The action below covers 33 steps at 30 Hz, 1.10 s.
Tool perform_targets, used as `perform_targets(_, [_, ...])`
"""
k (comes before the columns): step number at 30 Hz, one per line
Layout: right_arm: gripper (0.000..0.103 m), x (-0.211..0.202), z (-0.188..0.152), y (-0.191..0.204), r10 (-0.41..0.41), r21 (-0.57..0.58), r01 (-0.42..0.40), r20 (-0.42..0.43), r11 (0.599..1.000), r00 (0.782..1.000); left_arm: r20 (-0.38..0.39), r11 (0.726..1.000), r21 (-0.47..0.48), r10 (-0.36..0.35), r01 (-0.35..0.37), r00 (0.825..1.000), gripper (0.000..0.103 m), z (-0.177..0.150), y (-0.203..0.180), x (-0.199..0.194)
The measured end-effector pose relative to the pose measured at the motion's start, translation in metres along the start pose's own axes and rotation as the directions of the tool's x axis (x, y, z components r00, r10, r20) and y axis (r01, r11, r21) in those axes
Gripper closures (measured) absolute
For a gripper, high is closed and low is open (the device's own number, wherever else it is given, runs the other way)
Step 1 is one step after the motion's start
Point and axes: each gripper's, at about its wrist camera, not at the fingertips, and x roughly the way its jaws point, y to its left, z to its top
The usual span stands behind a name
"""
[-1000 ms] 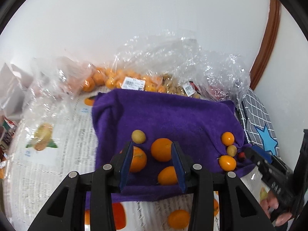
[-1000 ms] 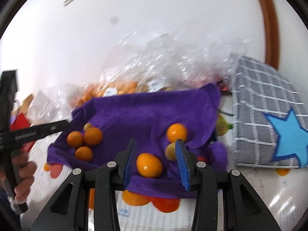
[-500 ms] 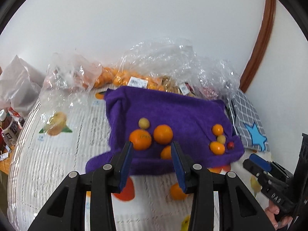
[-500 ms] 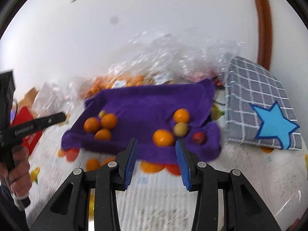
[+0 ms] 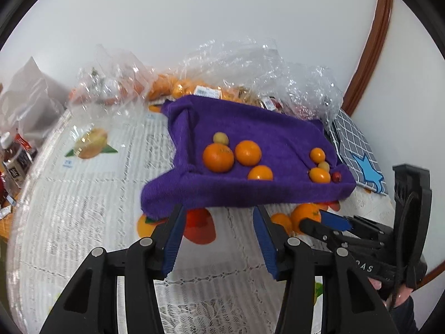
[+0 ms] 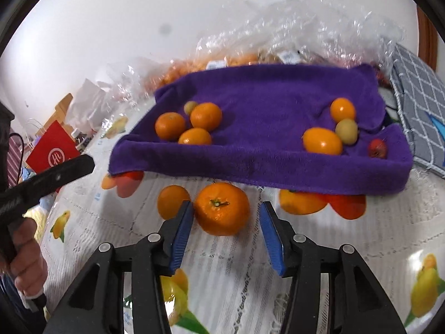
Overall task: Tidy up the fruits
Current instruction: 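Grasp an orange with the right gripper while the left gripper grasps another orange, then carry both oranges over the purple towel and lower them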
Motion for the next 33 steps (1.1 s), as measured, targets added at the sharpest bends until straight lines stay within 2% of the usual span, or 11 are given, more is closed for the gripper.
perform_targets(1, [0.061,0.002,0.001,0.0,0.016,-0.001,-0.016,-0.002,1.0,1.0,-0.007,1.0,-0.003,-0.011,0.011,1.0,0.055,-0.001,0.0,0.003])
perform_targets(6, [0.062,-0.009,-0.002,-0.004,-0.005,-0.03,0.006,0.025,1.0,1.0,-0.045,0.998,0.01,-0.065,0.065,0.997,0.055,-0.006,-0.015,0.024])
perform_targets(10, [0.062,-0.028,-0.003,-0.023,-0.023,-0.013,0.024,0.057,1.0,0.998,-0.082,0.994,0.027,-0.108,0.111,0.991,0.055,-0.007,-0.037,0.042])
perform_targets(13, [0.062,-0.043,-0.002,-0.039,-0.054,0.003,0.054,0.08,0.999,0.995,-0.118,0.992,0.037,-0.117,0.122,0.986,0.055,-0.009,-0.051,0.057])
perform_targets(16, [0.062,-0.054,0.002,-0.054,-0.066,0.023,0.064,0.095,0.998,0.993,-0.146,0.994,0.042,-0.093,0.1,0.985,0.056,-0.014,-0.058,0.071])
perform_targets(17, [0.062,-0.056,0.003,-0.057,-0.068,0.026,0.066,0.099,0.997,0.993,-0.14,0.995,0.043,-0.082,0.089,0.987,0.062,-0.015,-0.06,0.074])
perform_targets(18, [0.062,-0.059,0.005,-0.061,-0.07,0.029,0.067,0.106,0.997,0.992,-0.133,0.996,0.055,-0.067,0.075,0.989,0.073,-0.015,-0.061,0.074])
perform_targets(21, [0.062,-0.062,0.011,-0.067,-0.071,0.039,0.067,0.121,0.997,0.99,-0.139,0.995,0.043,-0.087,0.094,0.986,0.072,-0.012,-0.058,0.072])
perform_targets(24, [0.062,-0.061,0.023,-0.071,-0.061,0.043,0.056,0.136,0.998,0.989,-0.106,0.995,0.006,-0.103,0.104,0.989,0.072,0.0,-0.044,0.06])
perform_targets(30, [0.062,-0.049,0.059,-0.073,-0.055,0.014,0.054,0.172,0.998,0.984,-0.019,0.996,-0.045,-0.076,0.075,0.997,0.072,0.045,-0.021,0.044])
perform_targets(33, [0.062,-0.033,0.078,-0.076,-0.063,-0.001,0.064,0.171,0.998,0.983,-0.014,0.997,-0.041,-0.062,0.062,0.998,0.072,0.063,-0.022,0.055])
